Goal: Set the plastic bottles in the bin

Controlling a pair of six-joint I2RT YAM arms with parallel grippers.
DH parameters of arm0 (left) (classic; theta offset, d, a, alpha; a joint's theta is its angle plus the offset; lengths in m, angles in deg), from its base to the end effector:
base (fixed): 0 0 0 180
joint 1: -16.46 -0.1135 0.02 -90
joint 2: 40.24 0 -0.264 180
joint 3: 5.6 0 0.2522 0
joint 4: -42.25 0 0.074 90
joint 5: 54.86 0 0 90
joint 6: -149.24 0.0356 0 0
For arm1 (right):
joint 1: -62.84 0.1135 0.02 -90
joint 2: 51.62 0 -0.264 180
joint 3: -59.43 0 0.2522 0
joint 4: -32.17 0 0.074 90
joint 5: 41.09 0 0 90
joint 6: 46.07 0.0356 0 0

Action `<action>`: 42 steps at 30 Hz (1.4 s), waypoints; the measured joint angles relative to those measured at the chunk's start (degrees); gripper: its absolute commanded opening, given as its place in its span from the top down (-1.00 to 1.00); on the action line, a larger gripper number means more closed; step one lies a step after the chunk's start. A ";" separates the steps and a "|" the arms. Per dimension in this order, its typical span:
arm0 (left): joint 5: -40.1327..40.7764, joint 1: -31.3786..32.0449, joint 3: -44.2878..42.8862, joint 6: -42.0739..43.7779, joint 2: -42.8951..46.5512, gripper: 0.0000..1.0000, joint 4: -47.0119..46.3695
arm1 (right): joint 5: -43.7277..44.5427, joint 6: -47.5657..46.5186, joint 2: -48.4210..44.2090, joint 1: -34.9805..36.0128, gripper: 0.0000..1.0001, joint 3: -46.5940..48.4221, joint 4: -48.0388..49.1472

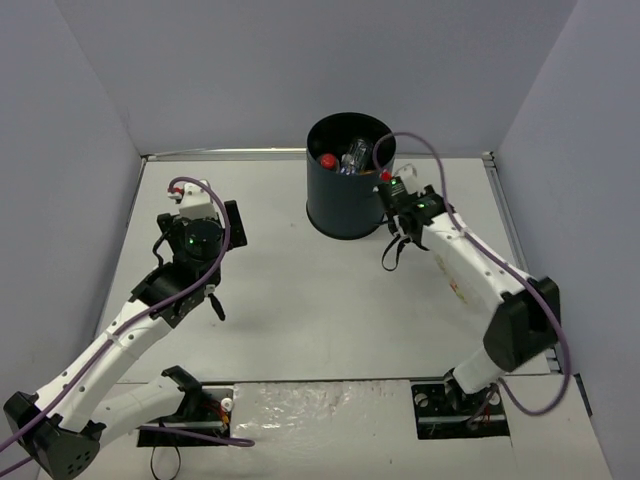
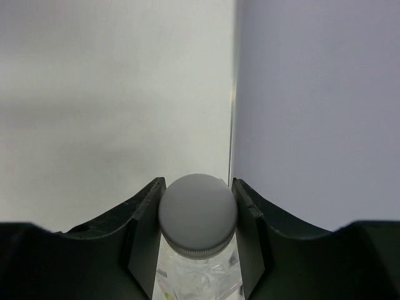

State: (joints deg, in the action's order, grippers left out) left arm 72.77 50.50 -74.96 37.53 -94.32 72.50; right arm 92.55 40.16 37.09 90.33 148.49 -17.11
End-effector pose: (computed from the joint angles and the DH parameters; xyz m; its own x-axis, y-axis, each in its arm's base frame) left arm 0.1838 -0.0979 0.3674 -0.1821 -0.2306 -0.9559 -0.1214 0.9700 -0.2108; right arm 0.3057 0.1314 0.3038 -0.6718 -0.4032 -0.6213 0.0240 0.8265 -0.5624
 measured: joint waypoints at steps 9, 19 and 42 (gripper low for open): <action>-0.35 -0.04 0.00 -0.04 -0.77 -0.94 -0.01 | 5.52 -0.05 -18.85 0.31 1.00 16.21 10.93; -0.80 -0.04 0.00 -0.06 -1.09 -0.94 -0.03 | -15.40 -7.08 -12.55 0.36 1.00 27.06 40.36; -3.29 -0.37 0.02 0.17 -3.01 -0.94 -0.89 | -24.72 -10.60 21.81 4.49 -0.93 39.47 45.63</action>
State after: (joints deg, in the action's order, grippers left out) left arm 69.48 50.13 -74.93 37.69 -97.33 71.61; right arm 67.83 29.56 58.90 94.82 187.95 28.52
